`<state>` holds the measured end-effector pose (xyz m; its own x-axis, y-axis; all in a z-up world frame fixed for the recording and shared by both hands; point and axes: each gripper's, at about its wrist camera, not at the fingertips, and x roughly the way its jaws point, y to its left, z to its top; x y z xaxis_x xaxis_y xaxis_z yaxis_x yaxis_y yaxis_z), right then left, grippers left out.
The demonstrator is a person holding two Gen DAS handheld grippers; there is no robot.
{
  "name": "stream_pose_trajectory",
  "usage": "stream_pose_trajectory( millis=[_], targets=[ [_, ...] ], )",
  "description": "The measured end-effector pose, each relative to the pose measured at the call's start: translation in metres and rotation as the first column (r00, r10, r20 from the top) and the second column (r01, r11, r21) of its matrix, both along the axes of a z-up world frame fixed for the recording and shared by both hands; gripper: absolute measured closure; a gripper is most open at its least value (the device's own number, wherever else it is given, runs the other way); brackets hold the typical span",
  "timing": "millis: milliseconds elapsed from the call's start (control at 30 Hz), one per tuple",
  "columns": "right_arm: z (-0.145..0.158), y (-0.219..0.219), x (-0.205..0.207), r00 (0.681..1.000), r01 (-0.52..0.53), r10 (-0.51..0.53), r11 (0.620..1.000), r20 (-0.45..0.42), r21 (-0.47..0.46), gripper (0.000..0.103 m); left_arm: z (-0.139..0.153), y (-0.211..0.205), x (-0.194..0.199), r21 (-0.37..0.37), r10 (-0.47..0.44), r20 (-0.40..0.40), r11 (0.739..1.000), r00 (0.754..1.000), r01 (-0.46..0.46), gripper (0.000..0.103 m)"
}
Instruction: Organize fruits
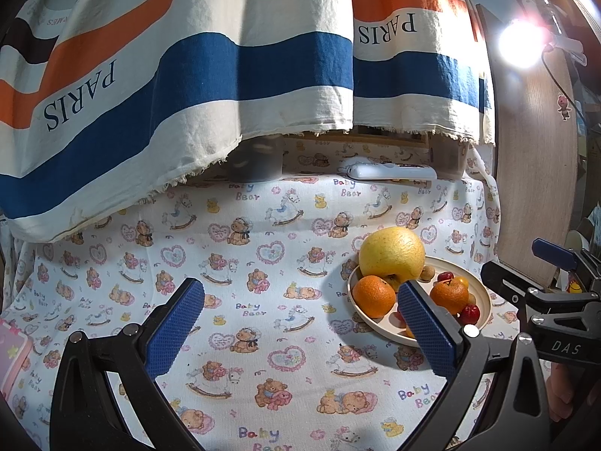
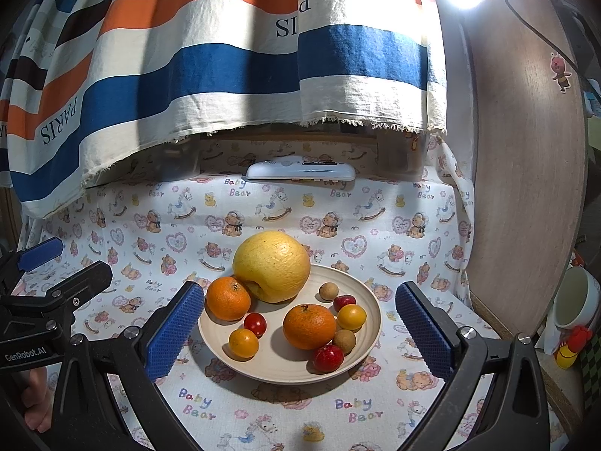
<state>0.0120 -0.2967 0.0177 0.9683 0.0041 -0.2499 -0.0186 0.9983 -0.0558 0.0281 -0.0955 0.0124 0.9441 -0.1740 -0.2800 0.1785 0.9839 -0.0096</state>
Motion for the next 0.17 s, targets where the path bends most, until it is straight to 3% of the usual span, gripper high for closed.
stream_pose_trajectory(
  millis=[167],
  targets=[
    [-0.0002,0.0002,-0.0004,1.000,0.000,0.000,1.000,-0.001,0.000,0.001,0.0000,0.0001,0.0000,0.000,0.000,0.000,1.000,1.000,0.000,0.001]
  ],
)
